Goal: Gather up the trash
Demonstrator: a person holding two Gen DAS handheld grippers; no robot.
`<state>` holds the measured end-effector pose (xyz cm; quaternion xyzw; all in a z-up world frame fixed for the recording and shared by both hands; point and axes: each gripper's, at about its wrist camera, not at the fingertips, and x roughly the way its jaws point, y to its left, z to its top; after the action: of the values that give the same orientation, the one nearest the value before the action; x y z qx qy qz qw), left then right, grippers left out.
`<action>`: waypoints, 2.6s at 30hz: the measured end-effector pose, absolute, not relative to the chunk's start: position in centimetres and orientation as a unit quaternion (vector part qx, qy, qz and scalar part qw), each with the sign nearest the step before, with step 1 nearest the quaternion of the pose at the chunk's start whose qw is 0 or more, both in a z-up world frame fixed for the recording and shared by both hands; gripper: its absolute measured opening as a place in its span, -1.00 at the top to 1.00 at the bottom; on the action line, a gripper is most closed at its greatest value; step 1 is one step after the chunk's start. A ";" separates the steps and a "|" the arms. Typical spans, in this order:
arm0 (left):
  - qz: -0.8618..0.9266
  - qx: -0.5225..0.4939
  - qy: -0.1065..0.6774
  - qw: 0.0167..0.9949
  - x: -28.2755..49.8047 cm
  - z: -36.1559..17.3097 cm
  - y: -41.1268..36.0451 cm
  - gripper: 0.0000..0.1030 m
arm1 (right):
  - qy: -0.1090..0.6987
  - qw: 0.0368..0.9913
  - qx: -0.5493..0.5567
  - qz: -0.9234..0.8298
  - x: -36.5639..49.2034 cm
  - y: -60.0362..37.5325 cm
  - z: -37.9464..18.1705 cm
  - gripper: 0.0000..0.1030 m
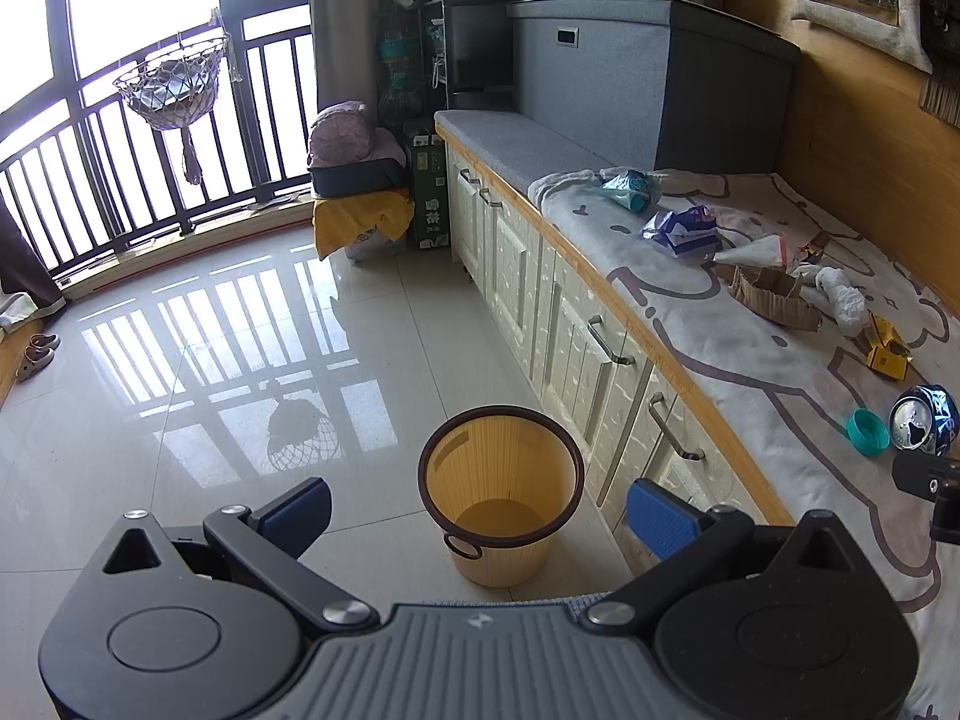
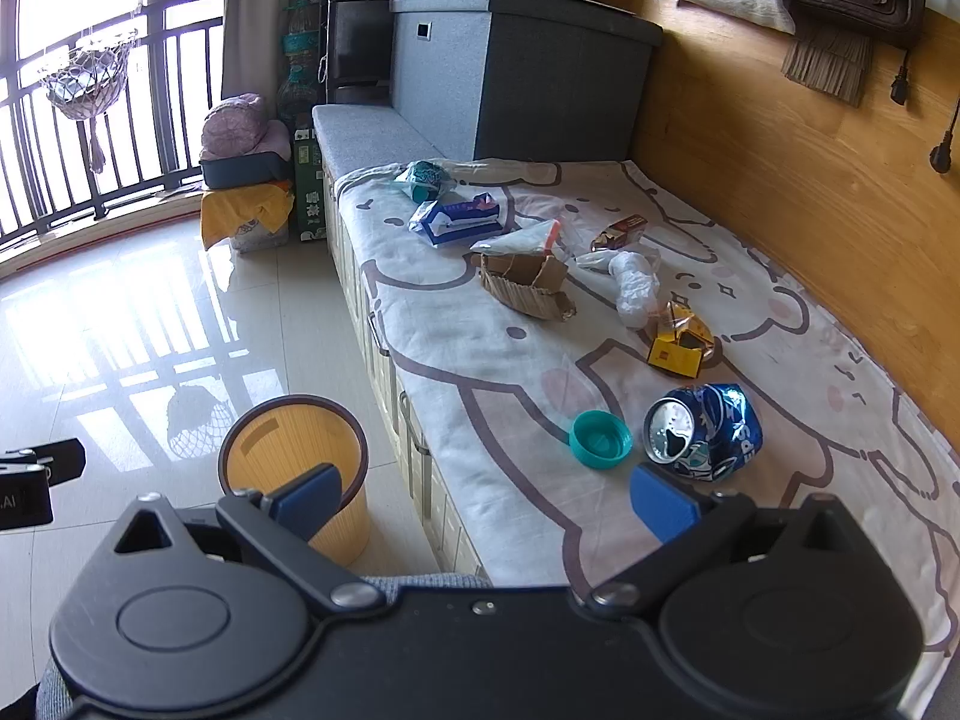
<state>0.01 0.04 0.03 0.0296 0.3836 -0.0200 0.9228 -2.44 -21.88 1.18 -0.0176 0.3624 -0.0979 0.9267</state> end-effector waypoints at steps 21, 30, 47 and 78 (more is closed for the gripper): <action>-0.020 0.029 0.382 0.923 0.0 0.0 0.1 -1.00 | 0.362 0.927 -0.017 -0.098 -2.4 -21.8 1.2 -1.00; -0.020 0.029 0.382 0.924 0.0 0.0 0.1 -1.00 | 0.362 0.927 -0.017 -0.098 -2.5 -21.8 1.2 -1.00; -0.038 0.046 0.308 0.950 1.4 4.6 -1.7 -1.00 | 0.317 0.943 -0.004 -0.102 -2.5 -23.0 2.8 -1.00; -0.181 -0.045 0.349 0.918 13.7 -0.4 -15.6 -1.00 | 0.219 0.968 0.011 -0.125 -4.8 -38.0 -5.6 -0.98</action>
<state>13.67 -15.60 -0.36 -0.0449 0.3495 -0.1805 0.9183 -4.76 -37.97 -5.59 0.0110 0.2191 -0.1247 0.9676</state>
